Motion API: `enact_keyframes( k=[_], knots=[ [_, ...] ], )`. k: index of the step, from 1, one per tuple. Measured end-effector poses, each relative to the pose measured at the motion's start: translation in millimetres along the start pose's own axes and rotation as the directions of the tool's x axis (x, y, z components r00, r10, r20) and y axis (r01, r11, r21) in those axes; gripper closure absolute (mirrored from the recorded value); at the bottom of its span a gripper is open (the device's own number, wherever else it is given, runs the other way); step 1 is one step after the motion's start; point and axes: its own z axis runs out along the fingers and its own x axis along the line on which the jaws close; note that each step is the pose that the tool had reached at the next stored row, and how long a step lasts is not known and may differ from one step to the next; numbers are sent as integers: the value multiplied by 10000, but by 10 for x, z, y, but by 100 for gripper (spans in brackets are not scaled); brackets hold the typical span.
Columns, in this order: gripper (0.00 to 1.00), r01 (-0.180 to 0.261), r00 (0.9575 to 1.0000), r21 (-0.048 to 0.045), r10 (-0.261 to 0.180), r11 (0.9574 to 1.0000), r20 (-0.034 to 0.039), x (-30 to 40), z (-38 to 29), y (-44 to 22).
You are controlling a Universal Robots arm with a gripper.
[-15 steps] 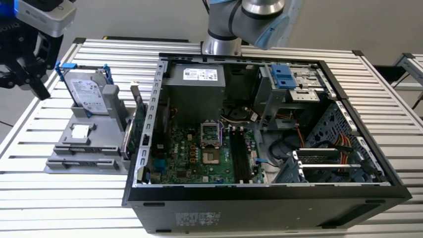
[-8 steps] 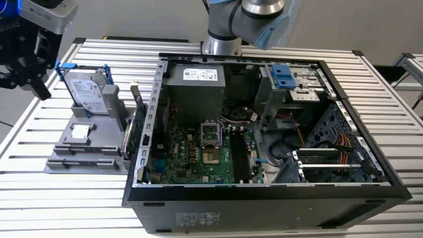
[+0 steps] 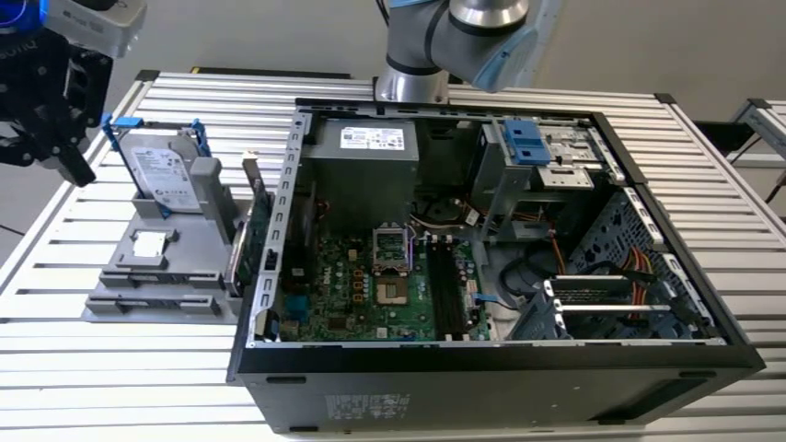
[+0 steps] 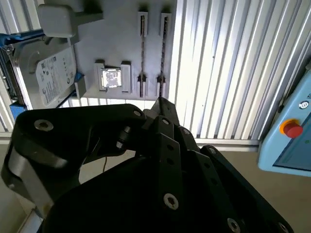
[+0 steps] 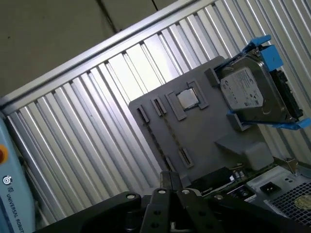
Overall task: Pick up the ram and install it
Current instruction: 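Pick up the ram and move it above insertion slot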
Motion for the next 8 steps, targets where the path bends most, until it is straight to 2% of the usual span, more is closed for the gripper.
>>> enact_keyframes(
  k=[5,8],
  knots=[
    [100,694,9976,-5,-694,9976,-23,0,-1,0],
    [100,968,9953,-9,-968,9953,-31,0,-1,0]
  ],
)
